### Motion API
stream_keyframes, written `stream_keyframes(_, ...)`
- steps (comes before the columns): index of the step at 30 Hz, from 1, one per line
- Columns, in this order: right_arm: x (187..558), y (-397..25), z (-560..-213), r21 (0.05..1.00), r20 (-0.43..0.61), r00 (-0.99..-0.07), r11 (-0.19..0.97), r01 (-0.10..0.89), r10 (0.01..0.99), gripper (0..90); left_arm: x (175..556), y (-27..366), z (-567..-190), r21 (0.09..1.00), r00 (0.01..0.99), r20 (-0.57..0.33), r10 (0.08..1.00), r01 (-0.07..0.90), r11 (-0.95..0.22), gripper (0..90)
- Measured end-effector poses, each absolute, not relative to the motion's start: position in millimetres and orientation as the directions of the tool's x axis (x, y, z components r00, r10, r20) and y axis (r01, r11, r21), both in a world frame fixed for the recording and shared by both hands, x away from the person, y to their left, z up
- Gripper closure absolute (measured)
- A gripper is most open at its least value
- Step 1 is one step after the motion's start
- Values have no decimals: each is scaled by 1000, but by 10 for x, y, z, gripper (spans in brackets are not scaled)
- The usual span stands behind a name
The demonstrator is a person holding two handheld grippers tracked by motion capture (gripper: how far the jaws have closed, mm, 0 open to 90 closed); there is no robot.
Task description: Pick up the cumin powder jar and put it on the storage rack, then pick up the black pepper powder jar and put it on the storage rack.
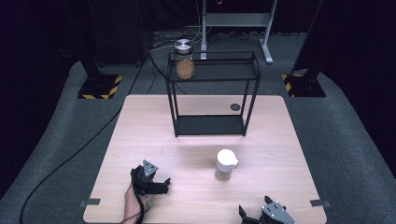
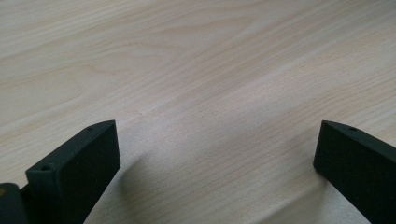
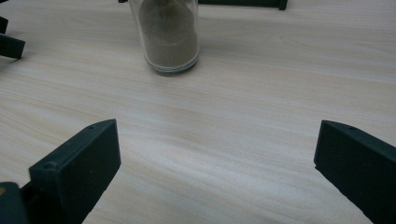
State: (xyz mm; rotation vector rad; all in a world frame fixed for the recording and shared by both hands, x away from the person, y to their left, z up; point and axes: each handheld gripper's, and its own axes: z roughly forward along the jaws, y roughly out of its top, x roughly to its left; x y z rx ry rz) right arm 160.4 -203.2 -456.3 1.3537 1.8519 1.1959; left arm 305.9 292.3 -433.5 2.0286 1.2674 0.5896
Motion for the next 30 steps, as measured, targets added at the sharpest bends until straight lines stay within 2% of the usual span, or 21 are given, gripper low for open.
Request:
stream_keyframes(2,1609,-2018,-4568,886,69,-339,98,453,938,0,3094,2957,-4332,731,417,2,909,620,-286,0)
stream_keyframes(20,1702,-1911,-4626,853,78,-299,91,514,951,0,3111,2973,-4328,729,435,4,900,615,-301,0)
stream_keyframes(30,1633,-1708,-4583,882,52,-235,66,467,971,0,3112,2972,-4332,730,434,3,901,614,-299,0)
